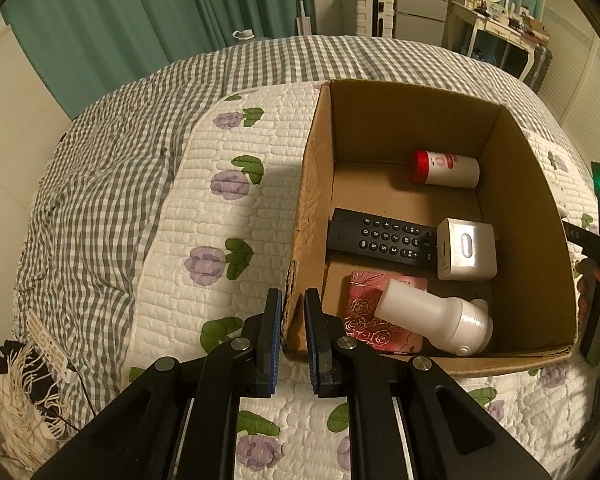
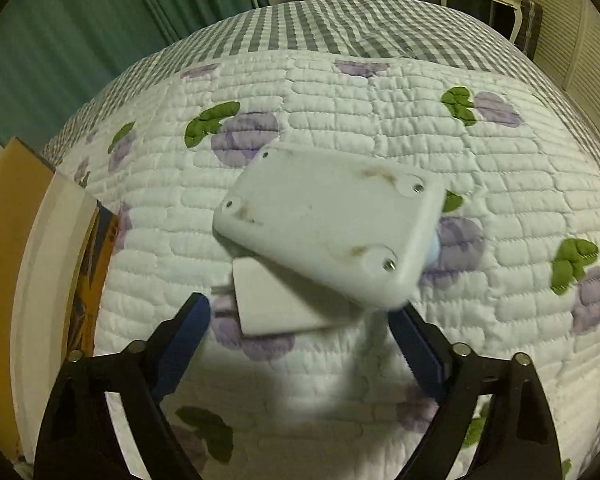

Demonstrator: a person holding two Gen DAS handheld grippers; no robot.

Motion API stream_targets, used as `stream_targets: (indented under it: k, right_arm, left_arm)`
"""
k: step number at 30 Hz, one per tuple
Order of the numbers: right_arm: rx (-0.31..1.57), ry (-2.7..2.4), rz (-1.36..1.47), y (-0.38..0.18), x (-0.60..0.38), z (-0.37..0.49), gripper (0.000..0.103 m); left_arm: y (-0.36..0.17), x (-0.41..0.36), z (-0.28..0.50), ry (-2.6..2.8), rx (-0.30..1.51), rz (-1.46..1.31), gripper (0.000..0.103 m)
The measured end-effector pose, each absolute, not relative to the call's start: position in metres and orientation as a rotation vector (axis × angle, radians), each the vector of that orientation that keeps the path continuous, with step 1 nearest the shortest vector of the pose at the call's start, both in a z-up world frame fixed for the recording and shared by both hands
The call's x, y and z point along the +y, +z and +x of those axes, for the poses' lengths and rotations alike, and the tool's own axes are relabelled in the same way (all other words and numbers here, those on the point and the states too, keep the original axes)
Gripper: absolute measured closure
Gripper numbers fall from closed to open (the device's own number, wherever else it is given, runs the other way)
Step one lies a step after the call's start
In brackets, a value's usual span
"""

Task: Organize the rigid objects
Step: 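Return the right tool and grasp the white plug adapter, then carry the white plug adapter into the box and release it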

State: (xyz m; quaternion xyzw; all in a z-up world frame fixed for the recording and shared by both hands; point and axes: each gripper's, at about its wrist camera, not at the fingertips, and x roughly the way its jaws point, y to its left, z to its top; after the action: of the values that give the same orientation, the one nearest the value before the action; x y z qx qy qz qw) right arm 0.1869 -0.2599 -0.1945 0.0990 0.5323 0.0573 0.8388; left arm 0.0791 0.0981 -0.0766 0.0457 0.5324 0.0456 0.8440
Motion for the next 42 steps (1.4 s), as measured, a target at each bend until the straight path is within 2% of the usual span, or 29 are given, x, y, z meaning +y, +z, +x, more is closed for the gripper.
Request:
stream_targets:
  k: [3,5,6,8,18,24,28,33,37,42]
  right_arm:
    - [1.135,0.131,0.231,-0.198,-0.258,0.193,0.025]
    - [1.139,0.136,0.25,-0.198,-0.258,0.198,0.033]
    - [1.138,0.148,0.265,-0.199,-0.258,0.199,0.04]
    - [1.135,0.141,0.254,-0.198,-0.257,0.198,0.046]
    - [1.171,0.13,0.192,-0.194,-0.259,0.169,0.047]
    - [1.156,0.154,0.145,-0.171,-0.264,0.138,0.047]
    - [1.107,0.157,0.073,-0.139,-0.267,0.119,0.047]
    - [0.981,0.186,0.023,-0.074,-0.251,0.116,0.047]
    - [0.855,0.275,-0.044,-0.015,-0.212,0.113,0.047]
    - [0.769,0.425,-0.096,0.021,-0.143,0.113,0.047]
  left_arm:
    - [-0.078,0.098,0.079,0.095,1.122,0.104,0.092]
    - [-0.078,0.099,0.079,0.093,1.12,0.104,0.092]
    - [-0.078,0.099,0.079,0.091,1.12,0.103,0.092]
    - [-0.078,0.1,0.079,0.089,1.12,0.102,0.092]
    - [-0.077,0.101,0.079,0.076,1.118,0.095,0.092]
    - [-0.076,0.101,0.079,0.075,1.117,0.094,0.092]
    - [-0.075,0.1,0.079,0.073,1.115,0.088,0.092]
    - [-0.074,0.1,0.078,0.072,1.112,0.081,0.092]
    - [-0.074,0.1,0.078,0.072,1.113,0.081,0.092]
    - [-0.074,0.1,0.078,0.071,1.113,0.085,0.092]
